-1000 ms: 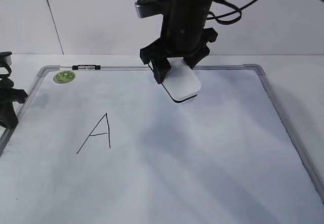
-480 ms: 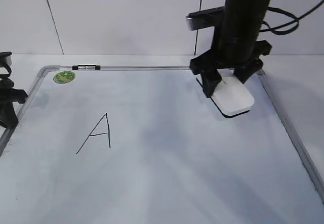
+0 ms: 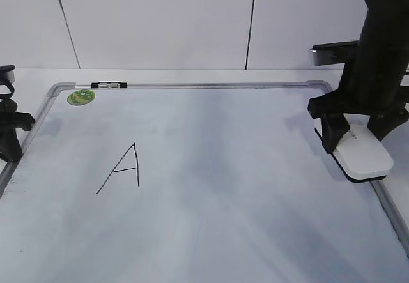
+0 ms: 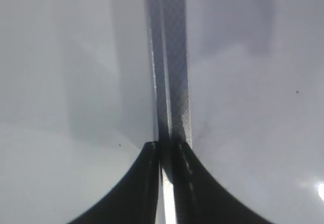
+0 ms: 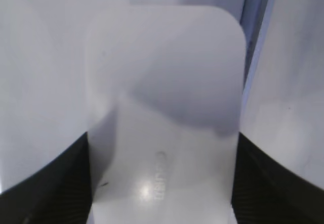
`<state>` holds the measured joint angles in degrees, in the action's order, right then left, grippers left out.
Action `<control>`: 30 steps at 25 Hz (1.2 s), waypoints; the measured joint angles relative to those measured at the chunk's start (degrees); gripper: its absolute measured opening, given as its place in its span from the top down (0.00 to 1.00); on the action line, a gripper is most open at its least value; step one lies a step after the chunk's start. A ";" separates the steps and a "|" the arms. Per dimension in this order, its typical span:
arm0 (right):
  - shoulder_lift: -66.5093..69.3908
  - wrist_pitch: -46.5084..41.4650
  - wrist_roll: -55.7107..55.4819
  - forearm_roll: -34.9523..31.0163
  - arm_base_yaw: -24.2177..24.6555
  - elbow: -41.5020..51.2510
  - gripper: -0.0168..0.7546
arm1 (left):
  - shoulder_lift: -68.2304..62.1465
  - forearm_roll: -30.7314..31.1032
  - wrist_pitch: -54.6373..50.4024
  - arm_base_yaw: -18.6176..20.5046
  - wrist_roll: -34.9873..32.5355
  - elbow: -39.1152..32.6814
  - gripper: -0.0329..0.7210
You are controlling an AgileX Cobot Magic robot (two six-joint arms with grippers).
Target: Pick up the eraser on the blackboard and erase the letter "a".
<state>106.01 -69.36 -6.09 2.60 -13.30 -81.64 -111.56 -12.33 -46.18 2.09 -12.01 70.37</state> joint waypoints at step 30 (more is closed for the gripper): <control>5.83 10.57 -1.37 0.15 4.05 1.11 0.24 | 0.00 0.00 0.00 0.00 0.00 0.00 0.87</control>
<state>111.84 -58.78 -7.47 2.75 -9.24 -80.53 -111.56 -12.33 -46.18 2.09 -12.01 70.37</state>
